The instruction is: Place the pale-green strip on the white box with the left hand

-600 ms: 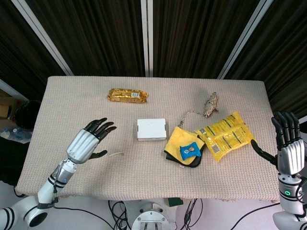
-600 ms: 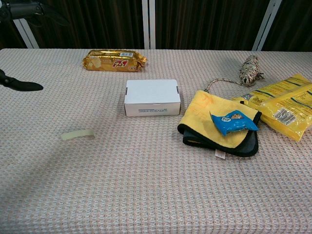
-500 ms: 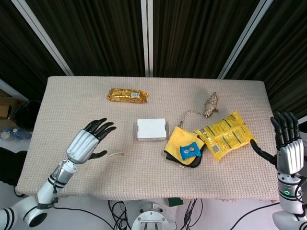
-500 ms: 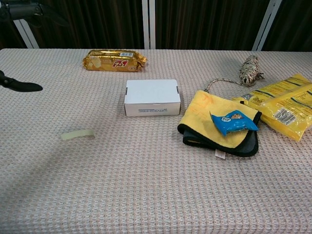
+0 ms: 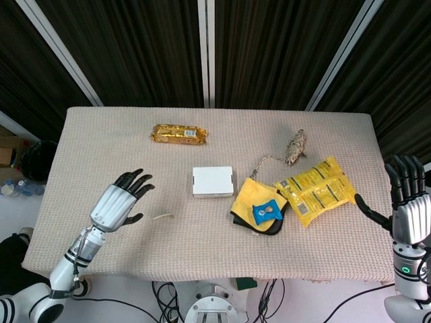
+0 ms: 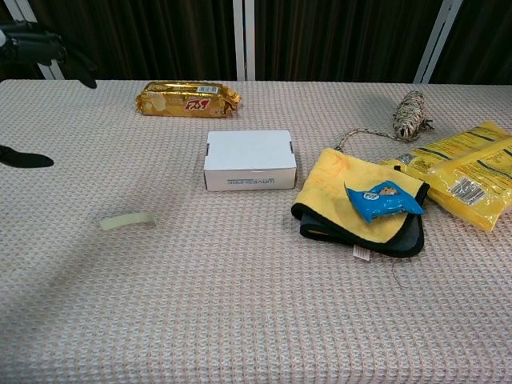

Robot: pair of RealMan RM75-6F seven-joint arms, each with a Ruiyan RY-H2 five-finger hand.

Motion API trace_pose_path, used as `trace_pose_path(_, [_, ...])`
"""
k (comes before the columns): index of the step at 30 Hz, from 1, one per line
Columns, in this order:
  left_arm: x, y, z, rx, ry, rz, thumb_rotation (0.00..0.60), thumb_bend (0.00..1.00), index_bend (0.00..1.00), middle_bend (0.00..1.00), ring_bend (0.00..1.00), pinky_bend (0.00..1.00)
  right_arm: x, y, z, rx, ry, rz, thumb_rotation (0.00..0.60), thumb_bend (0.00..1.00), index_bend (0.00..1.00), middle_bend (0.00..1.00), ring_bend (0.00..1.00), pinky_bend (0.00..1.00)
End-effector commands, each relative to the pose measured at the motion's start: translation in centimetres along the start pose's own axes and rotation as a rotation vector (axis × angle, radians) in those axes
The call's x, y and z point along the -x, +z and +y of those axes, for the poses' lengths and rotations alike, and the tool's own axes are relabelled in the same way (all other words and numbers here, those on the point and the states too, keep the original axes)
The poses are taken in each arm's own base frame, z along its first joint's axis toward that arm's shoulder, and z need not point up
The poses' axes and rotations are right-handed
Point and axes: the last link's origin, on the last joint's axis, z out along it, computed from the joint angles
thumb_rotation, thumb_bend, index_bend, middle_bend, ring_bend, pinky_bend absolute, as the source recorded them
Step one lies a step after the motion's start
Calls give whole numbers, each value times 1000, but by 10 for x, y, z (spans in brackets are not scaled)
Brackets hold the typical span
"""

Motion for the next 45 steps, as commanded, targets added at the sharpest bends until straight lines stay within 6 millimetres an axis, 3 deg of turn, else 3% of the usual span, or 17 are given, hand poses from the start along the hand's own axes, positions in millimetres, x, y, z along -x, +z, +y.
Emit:
trace_pose_path(1, [13, -11, 4, -60, -35, -119, 600, 48, 326, 198, 117, 238, 0, -1, 1, 3, -3, -1, 600, 213, 0, 0, 0, 0])
trace_pose_path(10, [44, -13, 10, -118, -84, -186, 597, 92, 342, 214, 117, 242, -4, -3, 3, 6, -24, -5, 600, 213, 0, 0, 0, 0])
trace_pose_path(14, [55, -10, 17, -119, -118, -216, 449, 129, 355, 234, 117, 244, -4, -3, 5, 22, -35, -10, 600, 212, 0, 0, 0, 0])
trace_pose_path(20, [65, 5, 23, -123, -133, -233, 355, 201, 368, 236, 117, 241, 1, -2, 5, 31, -34, -14, 600, 213, 0, 0, 0, 0])
trace_pose_path(35, [86, 16, 32, -149, -106, -270, 335, 243, 374, 199, 104, 228, 5, -1, 10, 53, -49, -39, 600, 214, 0, 0, 0, 0])
trace_pose_path(45, [97, 23, 35, -155, -104, -274, 428, 256, 388, 201, 105, 228, 7, -3, 13, 69, -49, -59, 600, 218, 0, 0, 0, 0])
